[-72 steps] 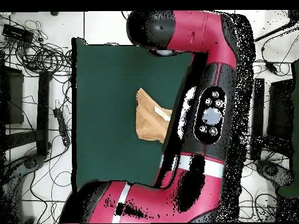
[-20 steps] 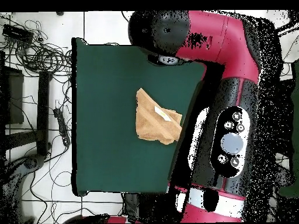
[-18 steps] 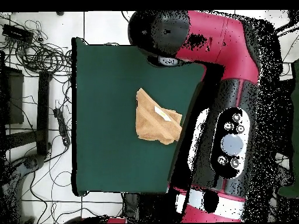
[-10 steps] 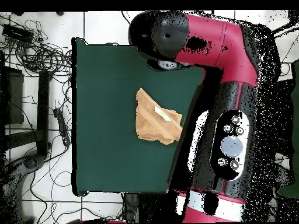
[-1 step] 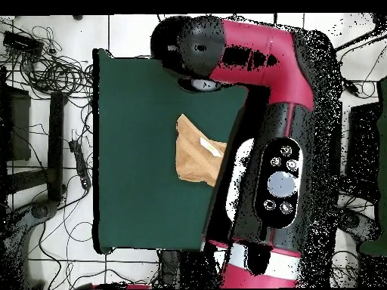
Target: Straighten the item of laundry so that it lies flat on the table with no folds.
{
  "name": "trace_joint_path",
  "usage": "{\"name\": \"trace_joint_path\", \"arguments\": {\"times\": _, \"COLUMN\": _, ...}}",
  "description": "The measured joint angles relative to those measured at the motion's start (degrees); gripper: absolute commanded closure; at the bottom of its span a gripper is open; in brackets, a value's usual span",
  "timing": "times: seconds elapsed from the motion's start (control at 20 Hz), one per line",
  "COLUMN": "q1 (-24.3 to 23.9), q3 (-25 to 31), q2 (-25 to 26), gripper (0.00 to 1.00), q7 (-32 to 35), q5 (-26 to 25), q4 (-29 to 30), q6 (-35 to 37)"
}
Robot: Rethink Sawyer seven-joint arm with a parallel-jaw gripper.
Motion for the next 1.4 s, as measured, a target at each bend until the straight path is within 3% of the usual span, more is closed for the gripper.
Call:
{"name": "trace_joint_path", "arguments": {"times": 0.65, "q1": 1.37, "q3": 0.0, "q2": 0.94, "gripper": 0.0, "q7": 0.0, "q5": -0.18, "q4": 2.71, "q6": -14.2}}
{"name": "trace_joint_path", "arguments": {"times": 1.4, "q1": -0.74, "q3": 0.1, "q2": 0.98, "gripper": 0.0, "q7": 0.0, "q5": -0.38, "q4": 8.13, "q6": -22.43}}
